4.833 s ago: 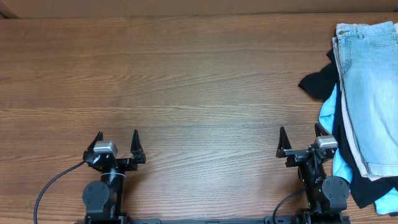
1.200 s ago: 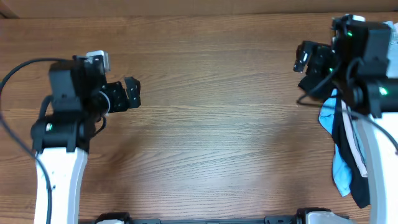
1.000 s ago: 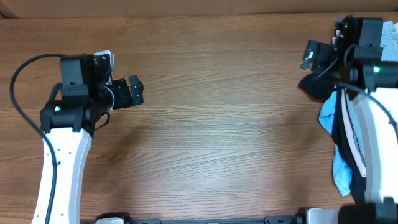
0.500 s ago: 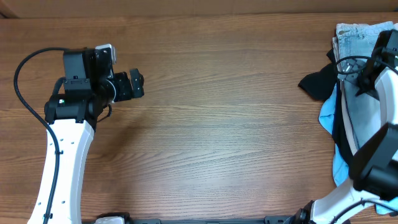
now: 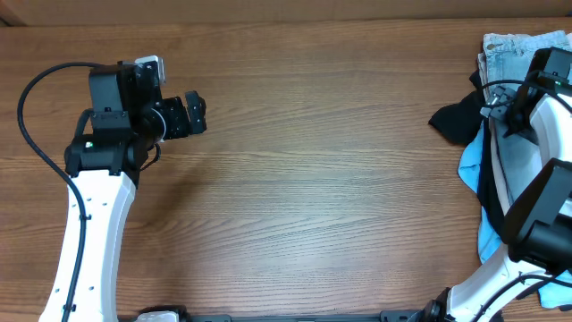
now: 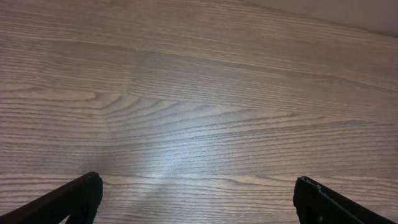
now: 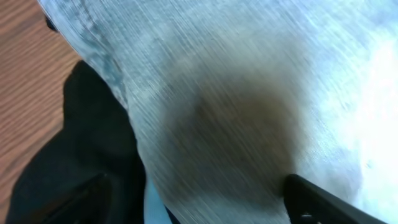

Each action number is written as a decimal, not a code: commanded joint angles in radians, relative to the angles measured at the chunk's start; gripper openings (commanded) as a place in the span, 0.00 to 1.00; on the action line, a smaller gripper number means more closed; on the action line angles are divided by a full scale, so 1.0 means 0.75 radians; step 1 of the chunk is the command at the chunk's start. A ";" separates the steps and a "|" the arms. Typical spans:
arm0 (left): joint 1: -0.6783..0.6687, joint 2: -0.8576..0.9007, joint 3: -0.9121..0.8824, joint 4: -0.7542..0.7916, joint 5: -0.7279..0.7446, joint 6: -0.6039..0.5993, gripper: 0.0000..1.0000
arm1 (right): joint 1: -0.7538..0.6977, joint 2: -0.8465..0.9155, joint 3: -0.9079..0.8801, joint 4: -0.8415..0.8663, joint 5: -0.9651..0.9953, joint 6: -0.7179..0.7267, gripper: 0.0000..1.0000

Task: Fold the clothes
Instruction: 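Move the right gripper to the top of the clothes stack, then grasp the light blue denim shorts on the stack with the right gripper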

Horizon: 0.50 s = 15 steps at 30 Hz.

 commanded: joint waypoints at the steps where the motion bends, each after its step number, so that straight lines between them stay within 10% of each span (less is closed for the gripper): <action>1: 0.000 0.037 0.026 0.005 -0.019 0.007 1.00 | 0.009 0.022 -0.032 0.022 0.005 0.006 0.87; 15: -0.001 0.148 0.026 0.005 0.007 0.001 1.00 | 0.009 0.023 -0.111 0.105 0.006 0.006 0.59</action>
